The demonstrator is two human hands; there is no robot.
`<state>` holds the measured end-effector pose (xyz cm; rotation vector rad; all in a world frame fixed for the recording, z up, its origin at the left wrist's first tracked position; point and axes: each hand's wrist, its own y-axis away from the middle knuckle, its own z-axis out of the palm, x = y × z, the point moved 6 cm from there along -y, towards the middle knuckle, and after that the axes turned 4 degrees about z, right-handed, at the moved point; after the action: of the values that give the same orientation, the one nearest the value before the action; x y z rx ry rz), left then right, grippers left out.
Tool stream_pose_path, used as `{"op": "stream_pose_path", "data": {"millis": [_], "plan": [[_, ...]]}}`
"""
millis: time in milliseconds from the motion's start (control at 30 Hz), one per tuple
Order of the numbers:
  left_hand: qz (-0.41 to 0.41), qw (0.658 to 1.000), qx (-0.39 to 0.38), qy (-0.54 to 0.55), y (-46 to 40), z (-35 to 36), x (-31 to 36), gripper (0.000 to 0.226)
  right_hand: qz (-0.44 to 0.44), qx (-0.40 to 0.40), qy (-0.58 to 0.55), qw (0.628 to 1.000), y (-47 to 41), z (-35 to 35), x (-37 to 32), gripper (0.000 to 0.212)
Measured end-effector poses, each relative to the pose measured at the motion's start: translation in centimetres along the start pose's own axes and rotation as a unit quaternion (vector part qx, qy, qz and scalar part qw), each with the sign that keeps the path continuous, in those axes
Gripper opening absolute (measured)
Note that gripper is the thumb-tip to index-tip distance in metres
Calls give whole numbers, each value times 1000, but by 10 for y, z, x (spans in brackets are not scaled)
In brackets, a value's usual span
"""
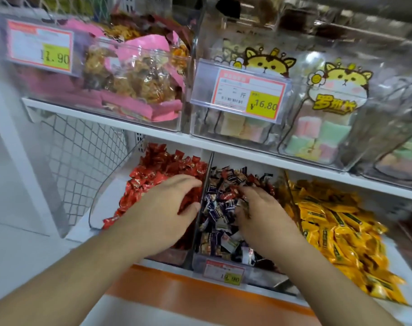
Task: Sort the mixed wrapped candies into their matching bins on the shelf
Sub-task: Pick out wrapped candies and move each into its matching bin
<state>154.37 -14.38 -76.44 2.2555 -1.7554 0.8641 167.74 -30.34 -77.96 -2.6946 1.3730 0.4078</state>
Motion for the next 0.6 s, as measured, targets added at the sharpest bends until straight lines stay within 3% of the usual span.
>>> {"op": "stream_pose_path", "data": {"millis": [67, 133, 333, 433, 500, 600], "plan": [[20, 999, -45, -4, -1, 15, 10, 58, 23, -70, 14, 997, 3, 14, 8, 65], [27, 997, -64, -11, -3, 23, 16, 63, 9, -86, 34, 996, 6, 18, 9, 63], [24, 998, -49, -22, -10, 26, 11, 66, -68, -47, 7, 997, 9, 6, 14, 46], [24, 998, -46, -22, -9, 26, 11, 65, -70, 23, -21, 997, -1, -6, 13, 35], [23, 999, -43, -17, -9, 27, 10, 64, -61, 71, -27, 995, -17, -15, 10, 35], [25, 999, -39, -12, -9, 28, 8, 65, -54, 56, -12, 997, -43, -13, 5, 46]]}}
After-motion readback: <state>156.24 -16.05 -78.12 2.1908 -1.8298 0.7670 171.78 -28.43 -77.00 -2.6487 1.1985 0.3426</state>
